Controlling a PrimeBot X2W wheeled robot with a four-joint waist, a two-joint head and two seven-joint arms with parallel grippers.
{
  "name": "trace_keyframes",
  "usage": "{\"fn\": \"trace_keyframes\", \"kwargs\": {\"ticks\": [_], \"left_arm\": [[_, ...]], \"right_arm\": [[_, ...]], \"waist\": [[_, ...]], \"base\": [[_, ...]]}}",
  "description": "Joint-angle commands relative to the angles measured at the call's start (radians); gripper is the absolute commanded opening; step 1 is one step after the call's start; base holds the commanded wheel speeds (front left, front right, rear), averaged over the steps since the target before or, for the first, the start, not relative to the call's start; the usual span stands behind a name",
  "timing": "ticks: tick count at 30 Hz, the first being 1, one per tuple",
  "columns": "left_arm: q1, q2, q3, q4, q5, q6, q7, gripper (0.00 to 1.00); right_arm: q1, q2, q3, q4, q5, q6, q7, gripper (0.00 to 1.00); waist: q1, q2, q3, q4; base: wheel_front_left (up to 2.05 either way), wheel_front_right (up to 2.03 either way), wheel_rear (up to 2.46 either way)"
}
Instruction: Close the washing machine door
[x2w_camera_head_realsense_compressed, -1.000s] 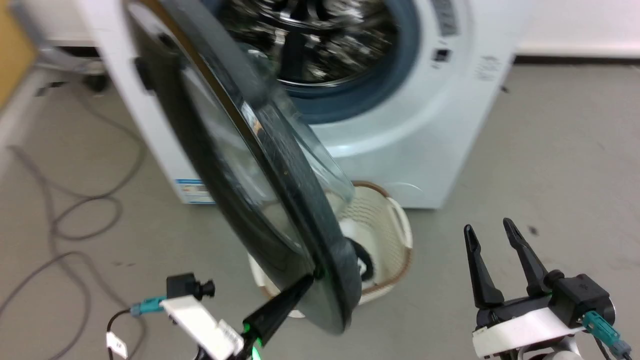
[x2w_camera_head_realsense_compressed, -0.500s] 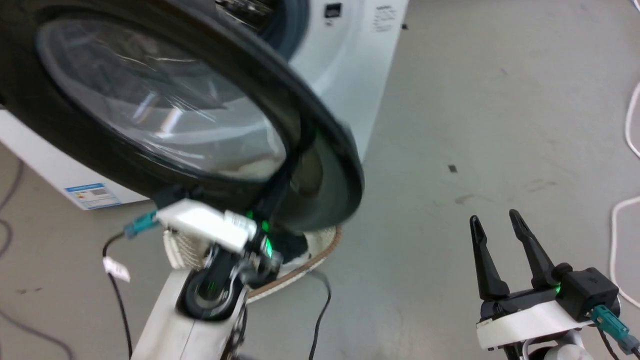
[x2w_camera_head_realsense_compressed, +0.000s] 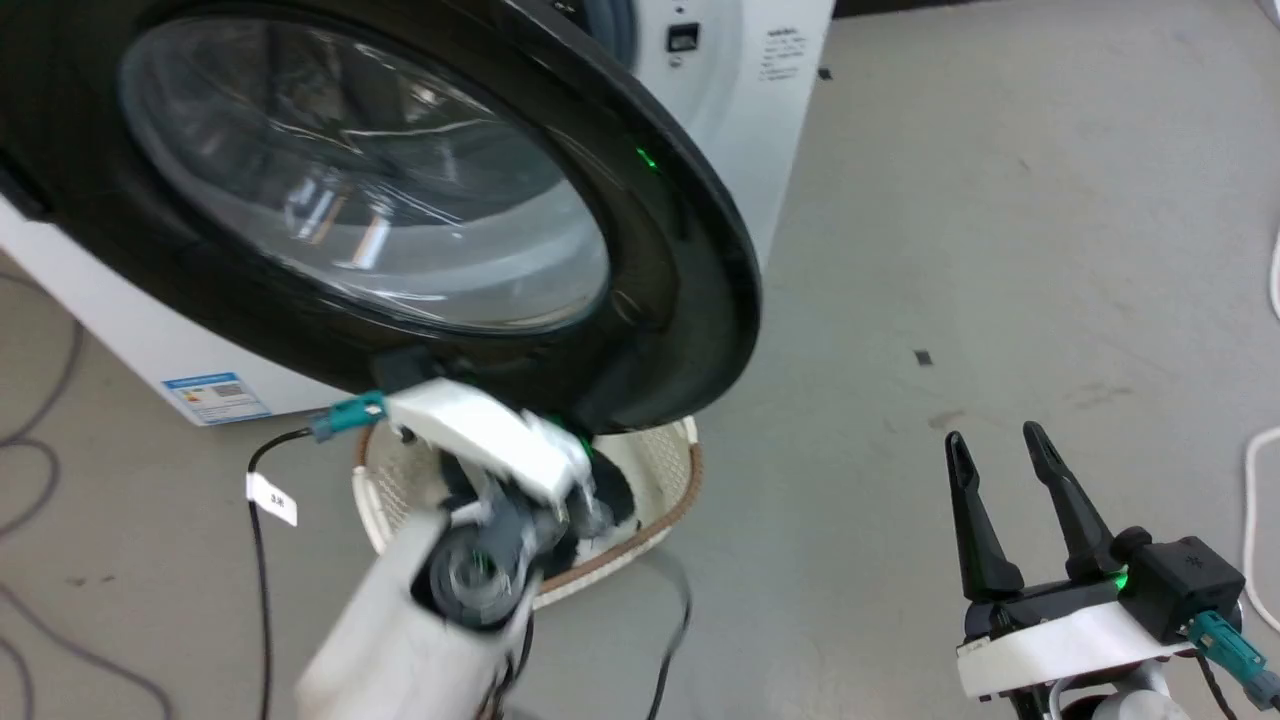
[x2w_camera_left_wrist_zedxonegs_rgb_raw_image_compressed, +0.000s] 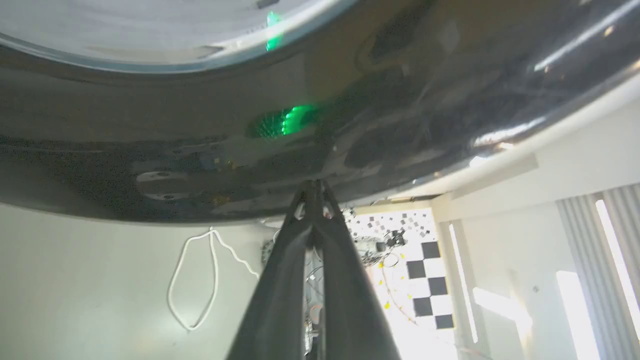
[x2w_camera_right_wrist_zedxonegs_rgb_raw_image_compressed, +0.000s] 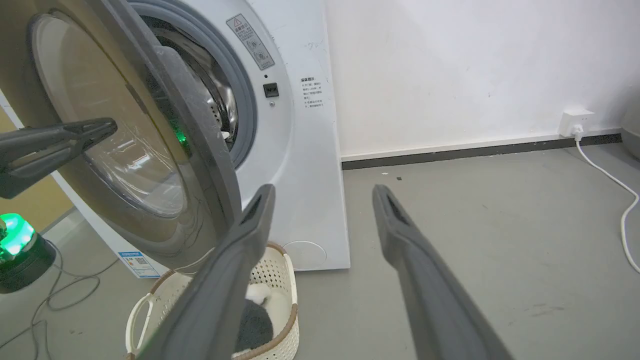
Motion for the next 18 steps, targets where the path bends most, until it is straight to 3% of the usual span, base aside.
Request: {"fn": "trace_keyframes", "kwargs": {"ticks": [1, 4, 9, 12, 18], "left_arm": [[0.042, 0.045, -0.054, -0.036, 0.073, -0.008, 0.024, 0.00], [0.119, 0.129, -0.161, -0.107, 0.223, -0.009, 0.015, 0.00], [0.223, 0.262, -0.239, -0.180, 0.430, -0.009, -0.129, 0.00], [0.268, 0.315, -0.221, -0.189, 0.526, 0.002, -0.250, 0.00], [0.331, 0.378, -0.112, -0.237, 0.732, 0.100, -0.351, 0.00]], "right_arm": [[0.006, 0.003, -0.002, -0.001, -0.007, 0.001, -0.004, 1.00], [0.022, 0.003, -0.012, -0.005, -0.015, 0.001, -0.004, 1.00], [0.043, 0.003, -0.014, -0.008, -0.026, 0.001, -0.004, 1.00], [0.060, 0.003, -0.018, -0.008, -0.032, 0.001, -0.004, 1.00], [0.080, 0.003, -0.020, -0.004, -0.036, 0.001, -0.004, 1.00]], "waist": [[0.0000, 0.0000, -0.026, 0.029], [0.0000, 0.0000, -0.055, 0.071], [0.0000, 0.0000, -0.097, 0.134], [0.0000, 0.0000, -0.123, 0.173], [0.0000, 0.0000, -0.157, 0.234]], "base": [[0.00, 0.00, 0.00], [0.00, 0.00, 0.00], [0.00, 0.00, 0.00], [0.00, 0.00, 0.00], [0.00, 0.00, 0.00]]}}
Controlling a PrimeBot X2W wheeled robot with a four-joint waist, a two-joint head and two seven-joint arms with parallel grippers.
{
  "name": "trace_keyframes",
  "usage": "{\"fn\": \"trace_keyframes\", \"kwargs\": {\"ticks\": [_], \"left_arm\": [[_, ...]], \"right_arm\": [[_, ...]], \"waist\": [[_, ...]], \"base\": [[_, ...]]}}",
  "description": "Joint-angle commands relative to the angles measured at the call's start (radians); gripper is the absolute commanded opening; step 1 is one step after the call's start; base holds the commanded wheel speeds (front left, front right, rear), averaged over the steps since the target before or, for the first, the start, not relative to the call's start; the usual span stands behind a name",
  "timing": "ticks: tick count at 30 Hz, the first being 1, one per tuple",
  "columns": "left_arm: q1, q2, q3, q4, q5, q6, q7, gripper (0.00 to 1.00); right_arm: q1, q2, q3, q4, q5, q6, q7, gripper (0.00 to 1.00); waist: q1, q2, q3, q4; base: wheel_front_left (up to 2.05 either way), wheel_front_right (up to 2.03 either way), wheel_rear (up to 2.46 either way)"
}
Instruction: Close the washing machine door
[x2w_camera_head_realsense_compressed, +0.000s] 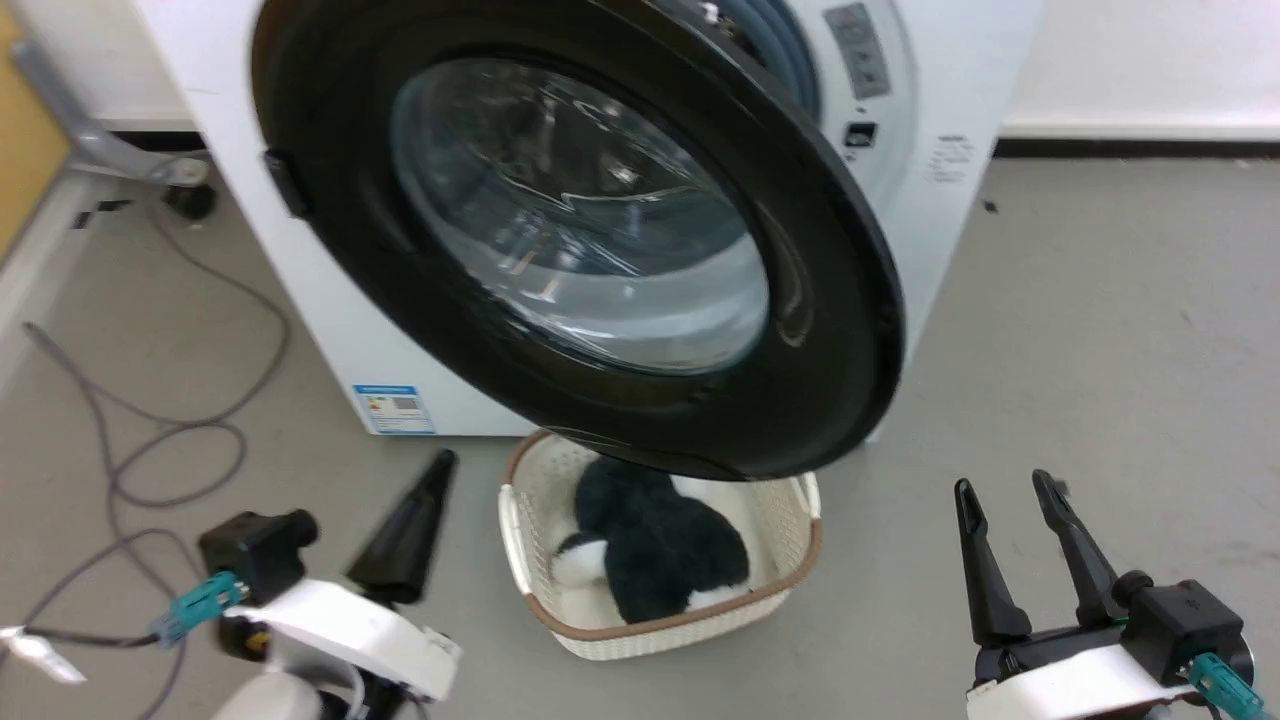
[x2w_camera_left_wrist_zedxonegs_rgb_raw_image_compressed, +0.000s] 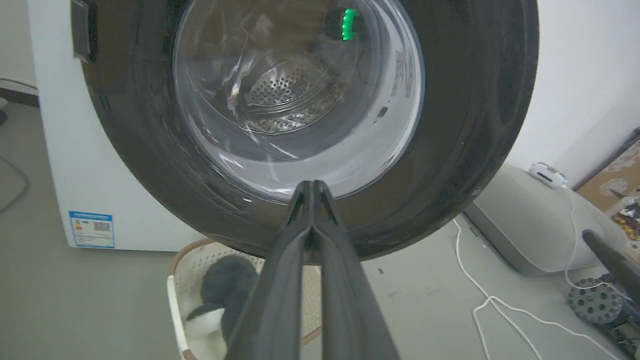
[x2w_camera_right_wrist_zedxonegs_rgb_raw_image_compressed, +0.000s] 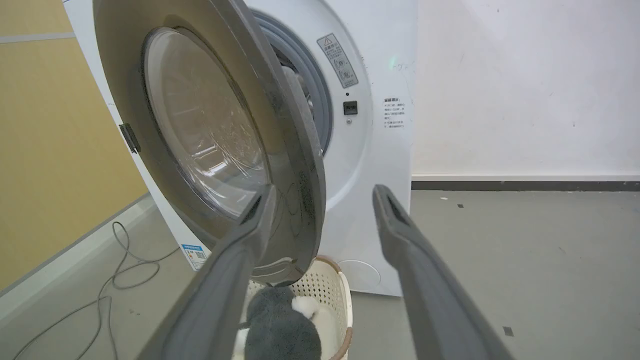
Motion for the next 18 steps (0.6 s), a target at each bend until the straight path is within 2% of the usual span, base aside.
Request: {"fn": "trace_keyframes", "kwargs": {"ticks": [1, 3, 4, 5, 6, 11, 14, 18], "left_arm": [[0.025, 0.012, 0.042, -0.038, 0.105, 0.033, -0.008, 0.00], [0.055, -0.002, 0.118, -0.092, 0.240, 0.083, -0.009, 0.00], [0.077, -0.016, 0.155, -0.117, 0.304, 0.106, -0.009, 0.22], [0.103, -0.035, 0.187, -0.138, 0.356, 0.124, -0.009, 0.91], [0.129, -0.060, 0.221, -0.160, 0.398, 0.138, -0.009, 1.00], [0.249, -0.161, 0.311, -0.203, 0.549, 0.141, -0.009, 1.00], [0.286, -0.209, 0.331, -0.203, 0.597, 0.118, -0.010, 1.00], [0.310, -0.243, 0.342, -0.193, 0.665, 0.088, -0.010, 1.00]], "right_arm": [[0.014, 0.002, 0.000, -0.001, 0.001, 0.001, -0.004, 1.00], [0.020, 0.002, 0.003, -0.001, 0.001, 0.001, -0.004, 1.00], [0.023, 0.002, 0.007, -0.001, 0.001, 0.001, -0.004, 1.00], [0.025, 0.002, 0.012, 0.002, 0.000, 0.001, -0.004, 1.00], [0.027, 0.002, 0.017, 0.004, -0.001, 0.001, -0.004, 1.00], [0.037, -0.001, 0.019, 0.012, -0.005, 0.001, -0.004, 1.00], [0.040, -0.004, 0.024, 0.012, -0.005, 0.001, -0.004, 1.00], [0.036, -0.010, 0.036, 0.007, 0.000, 0.001, -0.004, 1.00]], "waist": [[0.0000, 0.0000, -0.027, 0.039], [0.0000, 0.0000, -0.033, 0.054], [0.0000, 0.0000, -0.036, 0.060], [0.0000, 0.0000, -0.040, 0.063], [0.0000, 0.0000, -0.043, 0.067], [0.0000, 0.0000, -0.052, 0.085], [0.0000, 0.0000, -0.051, 0.094], [0.0000, 0.0000, -0.046, 0.109]], "base": [[0.00, 0.00, 0.00], [0.00, 0.00, 0.00], [0.00, 0.00, 0.00], [0.00, 0.00, 0.00], [0.00, 0.00, 0.00], [0.00, 0.00, 0.00], [0.00, 0.00, 0.00], [0.00, 0.00, 0.00]]}}
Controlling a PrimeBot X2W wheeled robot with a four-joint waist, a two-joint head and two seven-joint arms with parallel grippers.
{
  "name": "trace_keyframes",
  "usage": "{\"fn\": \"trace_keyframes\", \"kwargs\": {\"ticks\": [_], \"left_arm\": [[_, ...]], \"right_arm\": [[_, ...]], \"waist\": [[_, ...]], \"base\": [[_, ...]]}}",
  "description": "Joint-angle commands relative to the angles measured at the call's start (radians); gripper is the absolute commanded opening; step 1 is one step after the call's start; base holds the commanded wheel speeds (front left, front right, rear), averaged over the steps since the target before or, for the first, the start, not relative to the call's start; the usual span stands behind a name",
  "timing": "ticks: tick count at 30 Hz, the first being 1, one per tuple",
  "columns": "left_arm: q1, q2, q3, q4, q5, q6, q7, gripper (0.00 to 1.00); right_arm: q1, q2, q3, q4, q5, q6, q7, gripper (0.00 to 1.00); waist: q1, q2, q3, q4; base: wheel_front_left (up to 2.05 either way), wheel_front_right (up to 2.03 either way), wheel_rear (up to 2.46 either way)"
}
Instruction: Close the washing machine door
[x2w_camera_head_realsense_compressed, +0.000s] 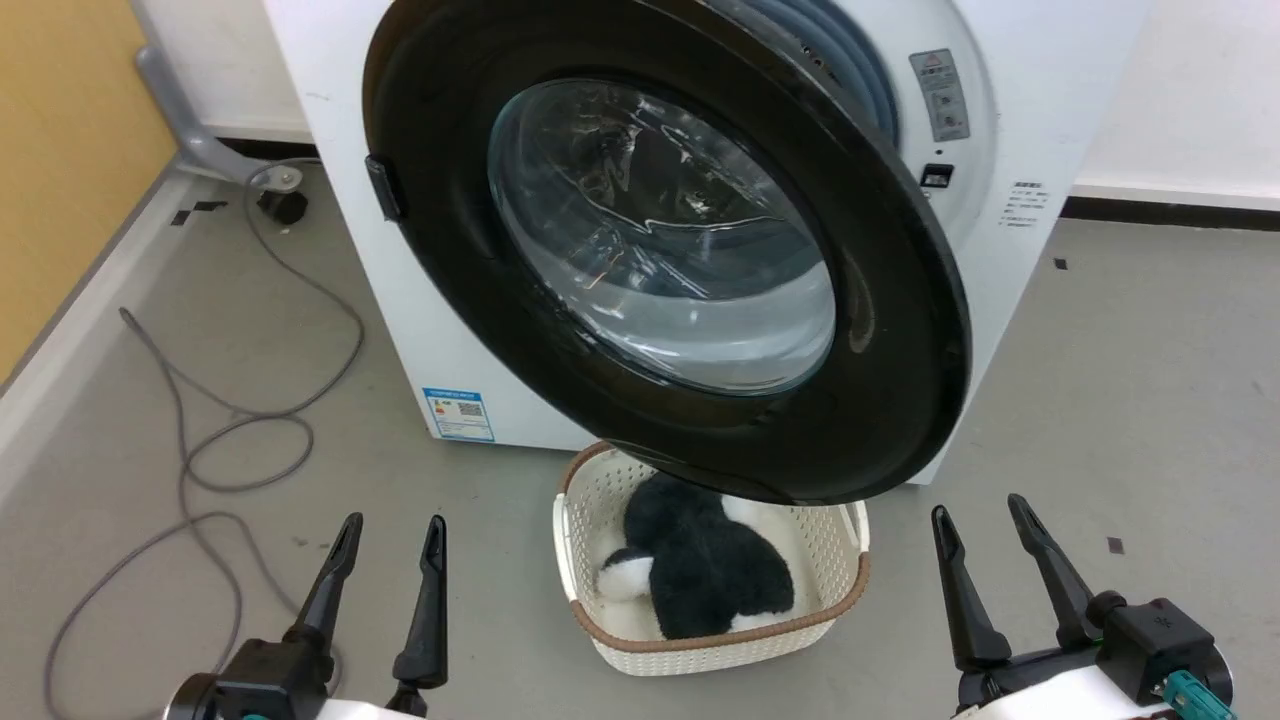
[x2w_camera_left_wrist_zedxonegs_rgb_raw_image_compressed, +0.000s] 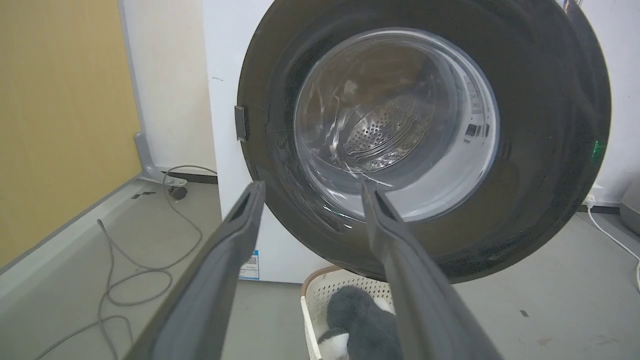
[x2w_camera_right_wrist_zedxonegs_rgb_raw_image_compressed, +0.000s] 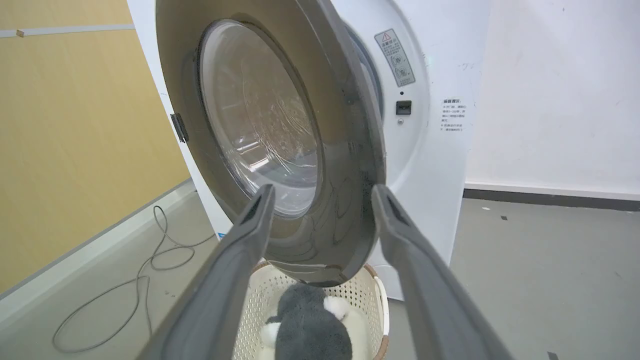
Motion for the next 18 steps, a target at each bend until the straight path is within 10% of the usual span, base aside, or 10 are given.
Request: {"fn": "trace_keyframes", "kwargs": {"ticks": [1, 2, 3, 18], "left_arm": [[0.013, -0.020, 0.010, 0.004, 0.023, -0.017, -0.004, 1.00], [0.011, -0.029, 0.011, 0.004, 0.035, -0.025, -0.004, 1.00], [0.008, -0.037, 0.010, 0.005, 0.047, -0.033, -0.004, 1.00], [-0.060, -0.131, 0.022, 0.041, 0.112, -0.122, -0.004, 1.00]], "right_arm": [[0.004, -0.012, 0.011, -0.010, 0.010, 0.001, -0.003, 1.00], [0.000, -0.021, 0.020, -0.018, 0.010, 0.001, -0.003, 0.35], [-0.004, -0.031, 0.030, -0.025, 0.011, 0.001, -0.003, 0.00], [-0.269, -0.290, 0.222, 0.027, 0.201, 0.001, 0.125, 0.00]], "waist": [[0.0000, 0.0000, 0.009, 0.012], [0.0000, 0.0000, 0.014, 0.019], [0.0000, 0.0000, 0.017, 0.025], [0.0000, 0.0000, 0.125, 0.158]], "base": [[0.00, 0.00, 0.00], [0.00, 0.00, 0.00], [0.00, 0.00, 0.00], [0.00, 0.00, 0.00]]}}
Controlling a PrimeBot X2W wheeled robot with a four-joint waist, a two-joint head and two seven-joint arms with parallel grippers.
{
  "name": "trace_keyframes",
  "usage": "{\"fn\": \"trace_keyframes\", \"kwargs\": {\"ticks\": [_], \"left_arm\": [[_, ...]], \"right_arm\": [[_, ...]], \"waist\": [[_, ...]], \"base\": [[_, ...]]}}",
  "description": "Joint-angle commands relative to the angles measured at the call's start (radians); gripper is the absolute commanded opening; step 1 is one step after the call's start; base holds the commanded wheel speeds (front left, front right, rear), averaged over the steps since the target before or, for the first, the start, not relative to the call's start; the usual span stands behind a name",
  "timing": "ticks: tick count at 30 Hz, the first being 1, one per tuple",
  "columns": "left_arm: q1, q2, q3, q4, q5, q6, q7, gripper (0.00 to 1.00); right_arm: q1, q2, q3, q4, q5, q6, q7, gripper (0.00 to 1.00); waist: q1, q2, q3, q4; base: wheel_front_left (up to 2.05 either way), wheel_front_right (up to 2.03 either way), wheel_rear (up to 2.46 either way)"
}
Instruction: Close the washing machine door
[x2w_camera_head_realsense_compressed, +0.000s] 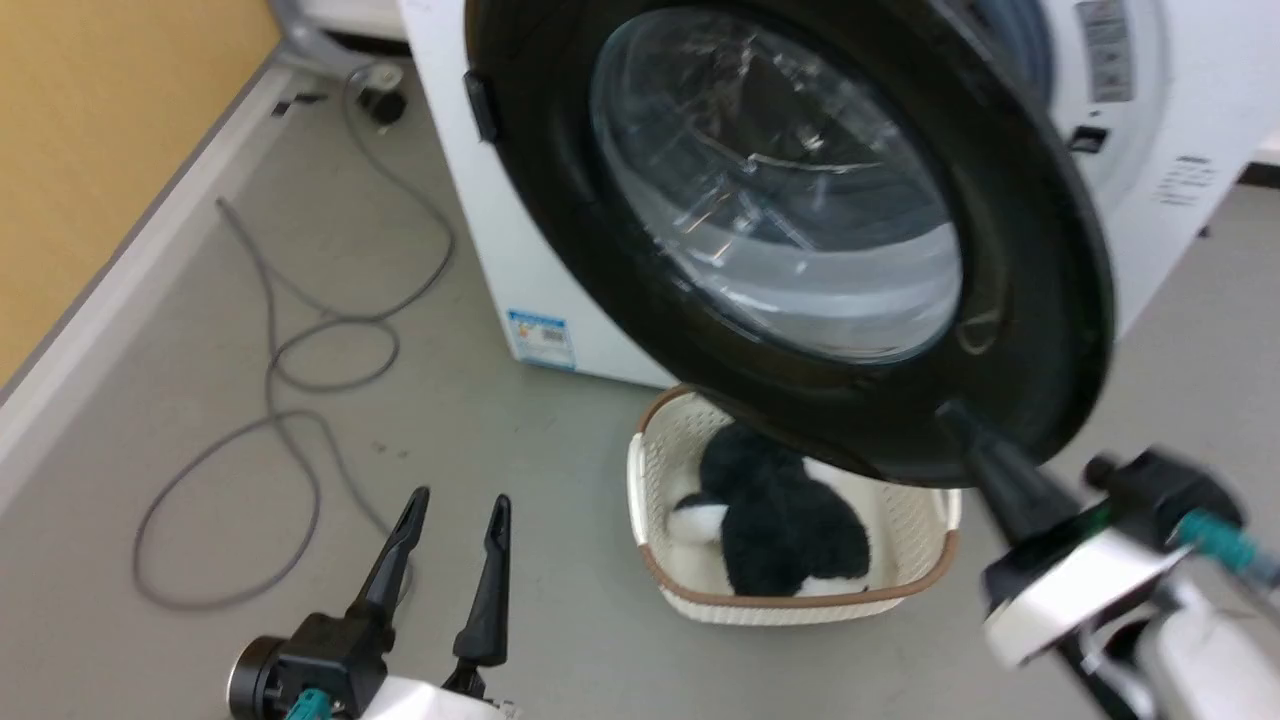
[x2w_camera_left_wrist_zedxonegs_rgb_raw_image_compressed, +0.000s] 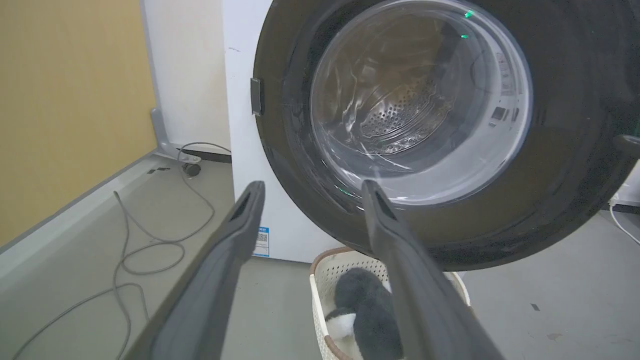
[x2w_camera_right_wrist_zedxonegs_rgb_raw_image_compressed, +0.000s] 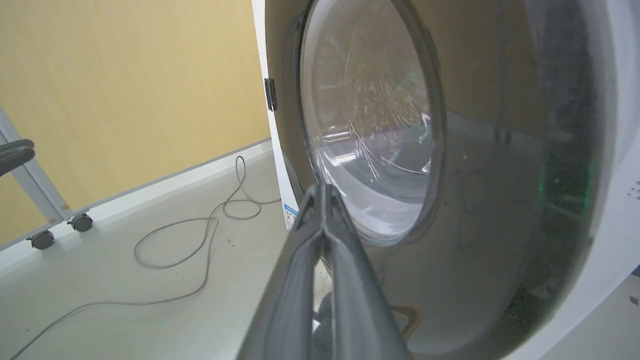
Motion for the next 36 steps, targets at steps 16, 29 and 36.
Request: {"fn": "trace_keyframes", "kwargs": {"ticks": [16, 29, 36], "left_arm": [[-0.108, -0.028, -0.025, -0.009, -0.001, -0.027, -0.004, 1.00], [-0.156, -0.029, -0.075, -0.019, -0.057, 0.010, -0.004, 1.00], [-0.153, -0.029, -0.071, -0.019, -0.058, 0.018, -0.004, 1.00]], "right_arm": [[-0.345, -0.232, -0.113, 0.270, 0.225, 0.001, 0.093, 0.00], [-0.625, -0.263, -0.250, 0.548, 0.248, 0.001, 0.157, 0.00], [-0.680, -0.252, -0.265, 0.639, 0.221, 0.001, 0.125, 0.00]], "waist": [[0.0000, 0.0000, 0.174, 0.151], [0.0000, 0.0000, 0.235, 0.202], [0.0000, 0.0000, 0.226, 0.200]], "base": [[0.00, 0.00, 0.00], [0.00, 0.00, 0.00], [0.00, 0.00, 0.00]]}}
